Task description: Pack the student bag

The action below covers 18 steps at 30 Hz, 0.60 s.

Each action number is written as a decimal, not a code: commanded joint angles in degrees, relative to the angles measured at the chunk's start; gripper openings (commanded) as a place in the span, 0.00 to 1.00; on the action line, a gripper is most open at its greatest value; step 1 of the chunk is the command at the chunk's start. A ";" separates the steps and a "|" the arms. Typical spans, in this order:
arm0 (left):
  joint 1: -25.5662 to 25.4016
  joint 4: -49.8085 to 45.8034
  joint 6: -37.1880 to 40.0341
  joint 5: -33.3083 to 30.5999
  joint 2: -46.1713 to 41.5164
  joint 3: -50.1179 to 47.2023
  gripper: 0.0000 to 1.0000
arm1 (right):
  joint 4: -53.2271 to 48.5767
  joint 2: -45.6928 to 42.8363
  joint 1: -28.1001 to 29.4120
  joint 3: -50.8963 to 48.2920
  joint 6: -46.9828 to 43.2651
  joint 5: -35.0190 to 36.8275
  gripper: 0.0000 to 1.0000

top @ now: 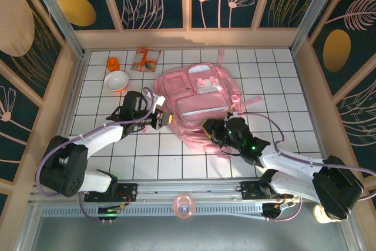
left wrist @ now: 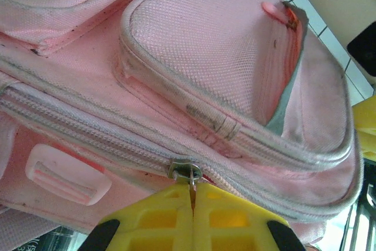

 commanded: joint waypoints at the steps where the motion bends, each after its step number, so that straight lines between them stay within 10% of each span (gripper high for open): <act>1: -0.81 1.31 1.72 3.95 -2.24 0.42 0.00 | 6.39 1.19 -0.55 1.73 -0.88 2.46 0.25; 14: -14.29 -5.03 7.81 4.81 -1.33 4.18 0.01 | 5.99 5.05 -2.98 7.90 -5.61 2.24 0.07; 18: -16.76 -5.57 7.64 2.67 -2.42 6.01 0.39 | 3.25 4.72 -4.92 8.82 -8.63 -0.99 0.05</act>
